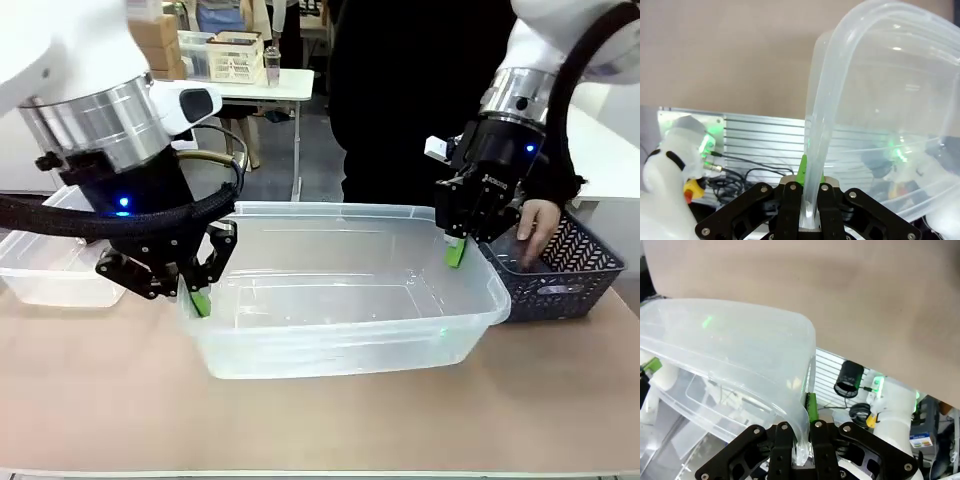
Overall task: Sort the waste into each basket.
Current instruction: Pick up the Organizing box on the right side of the table and lift it, then offer the picked Organizing box to the human.
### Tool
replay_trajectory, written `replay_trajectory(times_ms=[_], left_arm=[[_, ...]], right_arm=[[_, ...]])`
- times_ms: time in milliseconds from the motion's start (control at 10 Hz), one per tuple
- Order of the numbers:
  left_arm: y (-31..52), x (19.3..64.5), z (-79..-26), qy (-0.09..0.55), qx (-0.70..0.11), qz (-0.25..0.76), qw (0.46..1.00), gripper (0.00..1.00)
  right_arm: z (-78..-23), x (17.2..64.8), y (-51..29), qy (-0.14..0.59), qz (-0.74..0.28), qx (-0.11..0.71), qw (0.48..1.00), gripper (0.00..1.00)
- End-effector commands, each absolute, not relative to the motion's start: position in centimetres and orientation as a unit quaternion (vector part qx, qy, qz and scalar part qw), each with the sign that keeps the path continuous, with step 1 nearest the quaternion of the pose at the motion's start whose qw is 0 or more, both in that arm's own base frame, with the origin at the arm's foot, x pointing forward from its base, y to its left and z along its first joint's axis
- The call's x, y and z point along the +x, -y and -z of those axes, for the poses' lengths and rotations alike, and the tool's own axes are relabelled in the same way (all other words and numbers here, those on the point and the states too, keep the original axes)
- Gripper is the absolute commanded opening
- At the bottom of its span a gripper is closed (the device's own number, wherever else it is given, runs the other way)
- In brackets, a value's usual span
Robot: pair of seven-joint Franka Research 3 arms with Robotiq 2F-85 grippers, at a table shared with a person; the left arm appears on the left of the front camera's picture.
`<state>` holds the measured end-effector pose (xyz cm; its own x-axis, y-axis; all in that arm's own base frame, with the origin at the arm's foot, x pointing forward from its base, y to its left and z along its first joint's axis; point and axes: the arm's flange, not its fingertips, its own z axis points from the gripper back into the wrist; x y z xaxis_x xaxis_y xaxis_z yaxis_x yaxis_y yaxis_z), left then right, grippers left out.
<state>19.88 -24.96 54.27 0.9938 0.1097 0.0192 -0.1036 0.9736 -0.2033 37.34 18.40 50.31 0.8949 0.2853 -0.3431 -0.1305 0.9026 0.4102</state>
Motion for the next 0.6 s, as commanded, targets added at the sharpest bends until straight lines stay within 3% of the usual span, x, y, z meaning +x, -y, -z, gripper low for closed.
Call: replay_trajectory(times_ms=[0,500], left_arm=[[24.29,19.76,-54.81,0.018,-0.106,-0.071,0.992,0.00],[24.29,19.76,-54.81,0.018,-0.106,-0.071,0.992,0.00]], right_arm=[[-50.74,36.88,-18.51,-0.202,-0.114,0.191,0.954,0.00],[-50.74,36.88,-18.51,-0.202,-0.114,0.191,0.954,0.00]])
